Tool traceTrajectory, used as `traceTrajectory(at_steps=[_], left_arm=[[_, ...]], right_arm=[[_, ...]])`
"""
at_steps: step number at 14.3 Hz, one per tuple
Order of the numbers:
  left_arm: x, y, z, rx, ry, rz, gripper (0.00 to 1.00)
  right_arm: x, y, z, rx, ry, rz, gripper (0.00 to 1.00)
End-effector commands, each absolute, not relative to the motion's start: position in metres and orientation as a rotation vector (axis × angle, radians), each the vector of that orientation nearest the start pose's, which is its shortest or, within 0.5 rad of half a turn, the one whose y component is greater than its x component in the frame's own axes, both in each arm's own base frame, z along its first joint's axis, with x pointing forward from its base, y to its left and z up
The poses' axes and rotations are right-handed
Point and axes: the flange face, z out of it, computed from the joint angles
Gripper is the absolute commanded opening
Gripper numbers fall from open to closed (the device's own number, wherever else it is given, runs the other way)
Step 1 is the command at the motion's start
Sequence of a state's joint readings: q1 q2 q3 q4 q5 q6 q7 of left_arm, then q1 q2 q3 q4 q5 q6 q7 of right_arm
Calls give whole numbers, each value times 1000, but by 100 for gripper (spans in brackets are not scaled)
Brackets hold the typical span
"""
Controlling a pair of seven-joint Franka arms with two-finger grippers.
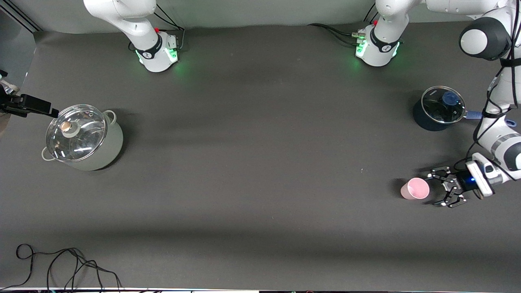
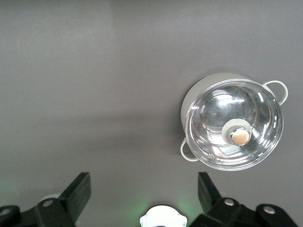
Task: Transfer pink cup from left to right arm
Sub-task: 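Close the left gripper around the pink cup's side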
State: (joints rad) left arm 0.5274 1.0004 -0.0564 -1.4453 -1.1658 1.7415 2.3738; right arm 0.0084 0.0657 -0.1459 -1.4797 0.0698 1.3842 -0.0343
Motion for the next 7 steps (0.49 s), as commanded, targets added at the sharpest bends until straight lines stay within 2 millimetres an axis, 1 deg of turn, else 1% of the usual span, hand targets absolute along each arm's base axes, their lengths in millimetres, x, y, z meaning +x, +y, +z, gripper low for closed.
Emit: traceTrajectory(at_steps=[1,2,4,5,7], left_arm=[[623,219,87,1739,-1192,1210,99],[624,214,86,1735,-1195,1203,99],[623,203,83,1724,-1186,1197,99],[623,193,79,1718,-1189,1184,99],[622,189,78,1712,-1193,1186,99]], right_arm=[[552,-62,618,-3041,122,233,100],[552,-60,618,-3043,117,231,100],[552,-62,618,-3041,121,231,100],[552,-62,618,-3043,122,229,100],[552,-62,618,-3043,122,226,100]])
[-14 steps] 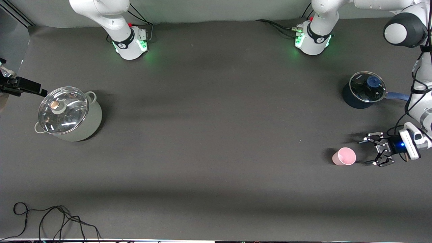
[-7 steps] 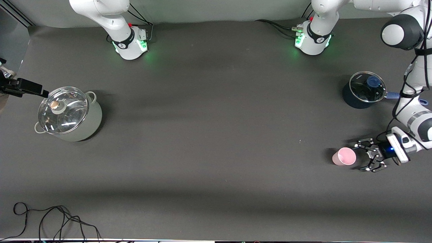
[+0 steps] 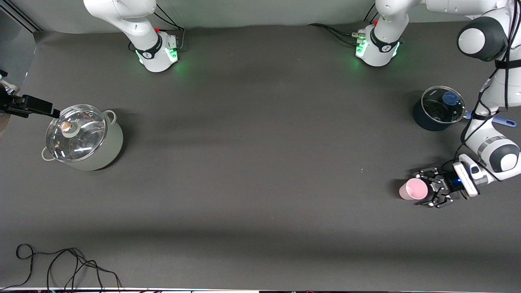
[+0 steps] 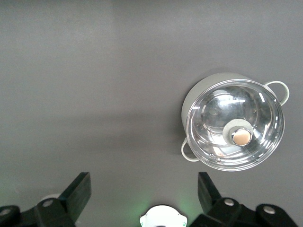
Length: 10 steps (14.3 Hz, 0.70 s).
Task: Transfer pink cup from left to right arm
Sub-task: 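Close the left gripper around the pink cup's side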
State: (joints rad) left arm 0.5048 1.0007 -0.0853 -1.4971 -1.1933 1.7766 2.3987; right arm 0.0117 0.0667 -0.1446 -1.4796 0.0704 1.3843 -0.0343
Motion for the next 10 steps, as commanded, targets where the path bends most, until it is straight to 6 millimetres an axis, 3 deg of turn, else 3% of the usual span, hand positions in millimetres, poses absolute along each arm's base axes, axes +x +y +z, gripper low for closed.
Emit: traceTrajectory(at_steps=[1,3,4,6,7,10], left_arm=[[621,187,77,1709,-1193,1181,99],[620,179,73,1711,-1191,1171,98],[619,175,72,1713,-1191,1167,93],[620,174,72,1710,-1191,1168,68],[620,174,73,1710,-1193,1169,62],[621,175,75,1712,-1193,1171,58]], right_arm=[[553,-63,618,-3044,122,222,100],[553,-63,619,-3045,123,208,100],[553,-63,619,-3045,123,208,100],[554,-63,619,-3044,123,207,100],[554,-63,619,-3046,123,205,100],[553,-63,618,-3043,120,210,100]])
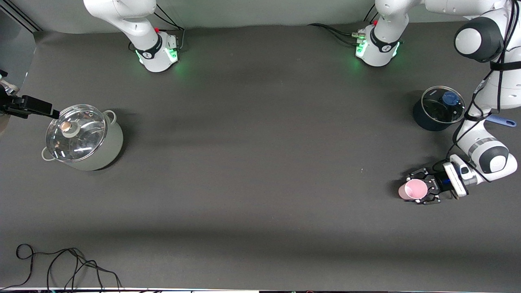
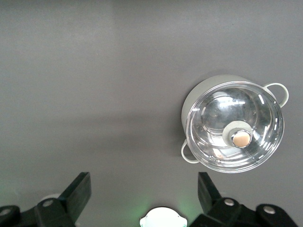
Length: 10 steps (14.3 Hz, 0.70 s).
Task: Transfer pink cup from left to right arm
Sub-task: 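Lift the pink cup with the left gripper toward the table middle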
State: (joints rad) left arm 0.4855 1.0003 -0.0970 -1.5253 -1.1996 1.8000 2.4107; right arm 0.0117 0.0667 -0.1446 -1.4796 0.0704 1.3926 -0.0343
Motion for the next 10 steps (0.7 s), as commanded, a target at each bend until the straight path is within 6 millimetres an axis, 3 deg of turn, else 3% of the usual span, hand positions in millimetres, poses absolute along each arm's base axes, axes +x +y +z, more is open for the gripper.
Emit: traceTrajectory(at_steps=[1,4,7,10], left_arm=[[621,175,76,1713,-1194,1171,52],[627,177,88,1748,-1175,1157,37],[647,158,133,1780,-1120,1093,22],[667,120,190,1826,-1107,1036,17]], right_arm=[[553,-63,618,-3043,123,210,100],[554,-60,618,-3046,128,209,100],[553,-61,613,-3043,126,229,100],[554,-61,609,-3041,124,241,100]])
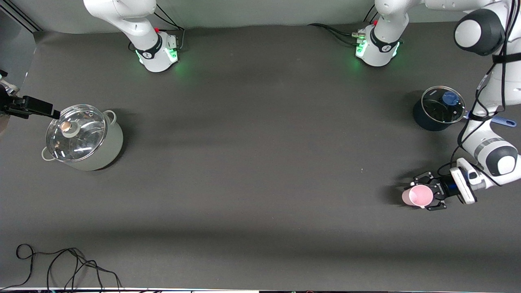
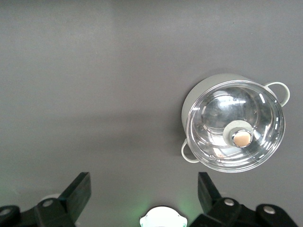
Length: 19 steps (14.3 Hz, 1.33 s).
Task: Transfer pink cup from left to right arm
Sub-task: 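Lift the pink cup with the left gripper toward the table middle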
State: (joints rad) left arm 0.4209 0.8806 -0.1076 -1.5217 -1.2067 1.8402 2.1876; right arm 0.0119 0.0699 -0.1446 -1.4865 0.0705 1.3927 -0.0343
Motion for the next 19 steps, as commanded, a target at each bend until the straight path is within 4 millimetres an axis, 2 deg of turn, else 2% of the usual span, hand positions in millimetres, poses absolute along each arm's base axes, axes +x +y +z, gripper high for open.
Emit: traceTrajectory(at_steps=[1,2,4,8,9,13,16,18,19], left_arm=[[672,99,215,1843,-1089,1006,13],[673,78,237,1874,-1067,973,7],[677,30,272,1889,-1004,921,1],[676,-64,344,1974,-856,798,0],[673,-83,357,1997,-822,781,0],[655,-140,389,2008,-796,731,0],[636,-183,400,1996,-767,766,0],[624,-206,411,1976,-794,761,0],[617,-219,410,1965,-812,740,0]], right_arm=[[555,-63,606,-3042,120,250,100],[556,-64,605,-3050,119,249,100],[557,-64,604,-3061,121,252,100],[562,-72,595,-3060,144,275,99],[562,-72,595,-3060,144,275,99],[558,-56,591,-3055,121,349,100],[556,-52,589,-3049,127,381,100],[556,-46,596,-3034,256,363,100],[556,-24,602,-3020,361,355,100]])
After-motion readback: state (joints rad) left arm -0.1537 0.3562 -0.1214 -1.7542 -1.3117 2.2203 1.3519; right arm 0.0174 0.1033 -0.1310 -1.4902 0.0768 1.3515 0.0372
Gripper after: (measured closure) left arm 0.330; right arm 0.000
